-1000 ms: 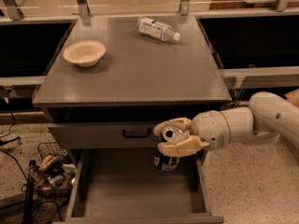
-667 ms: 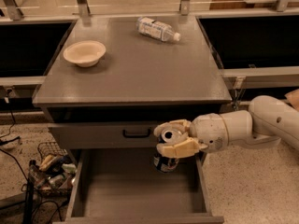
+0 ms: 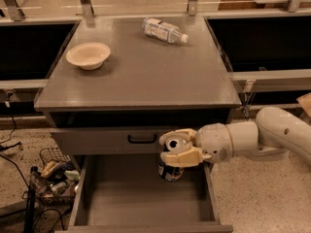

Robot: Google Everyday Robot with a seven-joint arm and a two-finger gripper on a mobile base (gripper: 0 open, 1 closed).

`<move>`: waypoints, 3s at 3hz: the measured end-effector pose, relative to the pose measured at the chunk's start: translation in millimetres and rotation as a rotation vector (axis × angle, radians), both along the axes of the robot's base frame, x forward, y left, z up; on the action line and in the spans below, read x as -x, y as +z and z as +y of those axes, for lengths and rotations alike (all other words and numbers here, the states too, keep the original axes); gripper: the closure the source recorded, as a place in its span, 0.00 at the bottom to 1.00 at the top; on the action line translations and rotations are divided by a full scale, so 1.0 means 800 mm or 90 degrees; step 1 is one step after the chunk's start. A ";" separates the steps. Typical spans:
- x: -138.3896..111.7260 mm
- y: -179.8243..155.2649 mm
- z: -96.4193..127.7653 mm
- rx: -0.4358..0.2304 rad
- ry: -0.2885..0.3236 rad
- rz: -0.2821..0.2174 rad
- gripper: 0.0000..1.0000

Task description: Place pepsi can into middle drawer

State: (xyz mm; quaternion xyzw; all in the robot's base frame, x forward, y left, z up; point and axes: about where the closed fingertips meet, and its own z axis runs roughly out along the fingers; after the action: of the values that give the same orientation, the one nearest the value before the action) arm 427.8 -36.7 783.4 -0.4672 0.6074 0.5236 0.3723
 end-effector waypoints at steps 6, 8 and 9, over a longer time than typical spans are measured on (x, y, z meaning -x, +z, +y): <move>-0.010 -0.102 0.013 -0.012 -0.088 0.044 1.00; -0.027 -0.119 0.020 -0.016 -0.144 0.025 1.00; -0.029 -0.128 0.025 -0.009 -0.143 0.021 1.00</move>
Offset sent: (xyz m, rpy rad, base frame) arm 0.0145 0.0011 -0.0228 -0.0515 0.0289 -0.0952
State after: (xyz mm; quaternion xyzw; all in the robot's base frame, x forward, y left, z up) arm 451.0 -16.9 680.9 -0.3847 0.6582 0.4909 0.4218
